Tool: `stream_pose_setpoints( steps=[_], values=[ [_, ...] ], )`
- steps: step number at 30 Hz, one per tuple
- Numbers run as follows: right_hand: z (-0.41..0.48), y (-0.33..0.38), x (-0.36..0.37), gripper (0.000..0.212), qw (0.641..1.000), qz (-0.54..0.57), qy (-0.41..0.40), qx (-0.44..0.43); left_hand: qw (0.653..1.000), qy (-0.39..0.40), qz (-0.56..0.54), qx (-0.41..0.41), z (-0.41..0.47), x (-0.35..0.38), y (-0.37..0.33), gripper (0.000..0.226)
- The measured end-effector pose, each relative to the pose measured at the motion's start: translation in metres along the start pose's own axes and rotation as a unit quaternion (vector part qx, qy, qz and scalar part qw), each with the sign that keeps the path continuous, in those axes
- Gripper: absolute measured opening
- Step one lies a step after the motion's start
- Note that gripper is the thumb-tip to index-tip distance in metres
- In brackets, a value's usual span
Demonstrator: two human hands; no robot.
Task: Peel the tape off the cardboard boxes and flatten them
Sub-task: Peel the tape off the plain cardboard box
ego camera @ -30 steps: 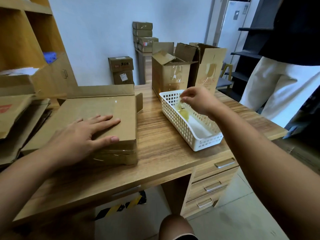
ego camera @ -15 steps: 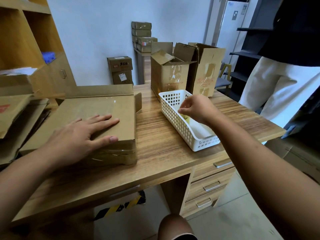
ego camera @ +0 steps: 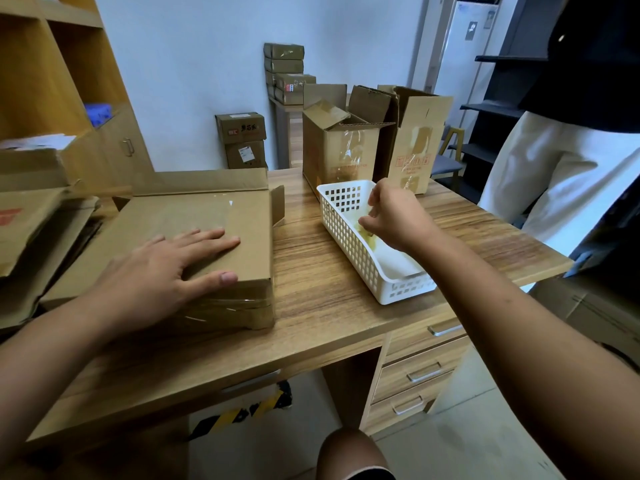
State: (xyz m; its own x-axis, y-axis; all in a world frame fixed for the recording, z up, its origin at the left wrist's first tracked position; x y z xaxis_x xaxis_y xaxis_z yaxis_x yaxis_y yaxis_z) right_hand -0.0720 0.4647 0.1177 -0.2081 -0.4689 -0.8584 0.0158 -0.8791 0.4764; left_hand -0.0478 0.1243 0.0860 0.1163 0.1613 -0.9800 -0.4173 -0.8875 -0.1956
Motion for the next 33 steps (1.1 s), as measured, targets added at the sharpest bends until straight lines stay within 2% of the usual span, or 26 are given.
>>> stream_pose_setpoints(
  steps=[3, 7, 10, 13, 17, 19, 26, 33],
  values=[
    [-0.001, 0.003, 0.003, 0.058, 1.000, 0.018, 0.018, -0.016, 1.000, -0.001, 0.007, -0.005, -0.001, -0.001, -0.002, 0.076],
    [0.000, 0.008, 0.004, 0.028, 0.995, -0.066, 0.034, -0.060, 1.000, 0.000, 0.004, -0.003, -0.003, -0.003, -0.007, 0.079],
    [-0.002, 0.009, 0.005, 0.022, 0.993, -0.080, 0.036, -0.082, 1.000, 0.001, -0.001, -0.009, -0.003, -0.003, -0.005, 0.078],
    [-0.003, 0.010, 0.008, 0.036, 0.992, -0.084, 0.051, -0.083, 1.000, 0.003, 0.003, -0.012, -0.003, -0.002, -0.005, 0.078],
    [-0.007, 0.007, 0.011, 0.068, 0.992, -0.082, 0.078, -0.063, 1.000, 0.007, 0.001, -0.009, -0.003, -0.003, -0.006, 0.078],
    [-0.009, 0.007, 0.010, 0.073, 0.991, -0.095, 0.072, -0.064, 1.000, 0.006, 0.000, -0.008, -0.004, -0.004, -0.007, 0.078],
    [-0.018, 0.016, 0.001, 0.054, 0.989, -0.065, 0.039, -0.130, 1.000, 0.008, -0.006, -0.014, -0.005, -0.004, -0.007, 0.078],
    [-0.024, 0.018, -0.008, 0.042, 0.991, -0.039, -0.016, -0.125, 1.000, 0.008, 0.005, -0.010, -0.009, -0.009, -0.019, 0.083]
  ],
)
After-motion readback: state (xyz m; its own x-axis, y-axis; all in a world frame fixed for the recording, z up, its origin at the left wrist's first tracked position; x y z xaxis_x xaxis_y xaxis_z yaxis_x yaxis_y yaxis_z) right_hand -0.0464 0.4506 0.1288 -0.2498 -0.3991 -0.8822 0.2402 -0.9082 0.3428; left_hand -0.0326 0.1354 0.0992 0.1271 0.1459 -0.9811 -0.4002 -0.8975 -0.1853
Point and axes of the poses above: each hand's wrist, its own z-axis towards the middle knuckle, its own x-axis out of the palm, y = z × x, the point moved 6 cm from there along z, towards the middle knuckle, and after that the axes turned 6 degrees about y, right-handed, at the moved point
